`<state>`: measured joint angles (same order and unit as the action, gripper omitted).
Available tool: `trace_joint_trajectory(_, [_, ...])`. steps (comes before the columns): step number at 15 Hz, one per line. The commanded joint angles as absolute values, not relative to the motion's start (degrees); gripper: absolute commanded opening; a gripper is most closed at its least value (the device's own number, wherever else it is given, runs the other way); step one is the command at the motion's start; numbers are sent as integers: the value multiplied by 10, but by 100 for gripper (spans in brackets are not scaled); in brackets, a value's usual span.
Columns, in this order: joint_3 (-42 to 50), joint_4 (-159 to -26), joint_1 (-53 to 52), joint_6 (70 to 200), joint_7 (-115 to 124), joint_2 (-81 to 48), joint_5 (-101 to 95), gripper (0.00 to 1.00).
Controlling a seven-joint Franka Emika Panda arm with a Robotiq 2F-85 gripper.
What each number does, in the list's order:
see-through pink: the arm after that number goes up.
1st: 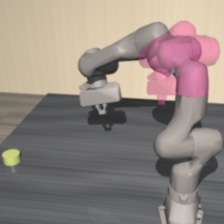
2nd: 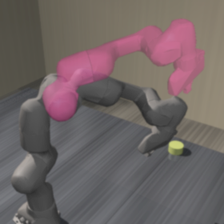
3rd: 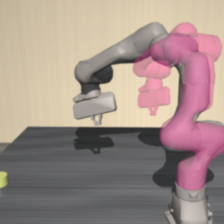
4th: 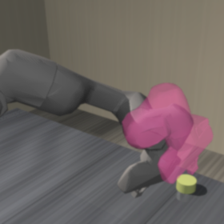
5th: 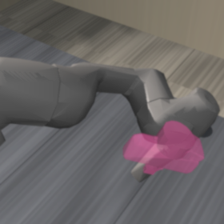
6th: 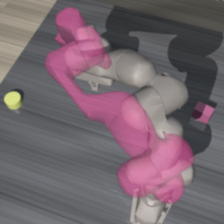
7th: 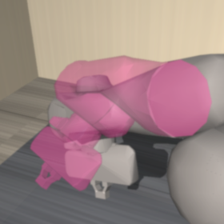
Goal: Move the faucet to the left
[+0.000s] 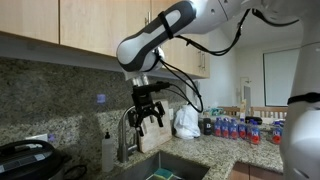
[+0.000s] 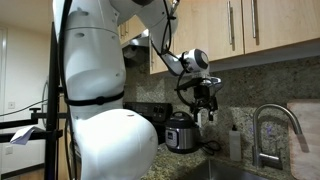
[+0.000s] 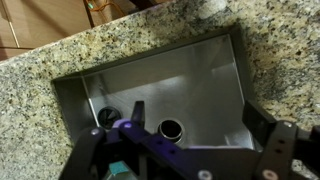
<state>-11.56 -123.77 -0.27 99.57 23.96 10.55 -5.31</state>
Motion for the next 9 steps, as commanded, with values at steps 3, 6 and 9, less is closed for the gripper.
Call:
trace_joint_trajectory(3, [-102, -1237, -17, 994, 242, 105, -55, 100])
trace_joint_trajectory(6, [-102, -1237, -17, 994, 242, 105, -55, 100])
trace_joint_trajectory(9, [-90, -1289, -24, 1042, 234, 144, -23, 100])
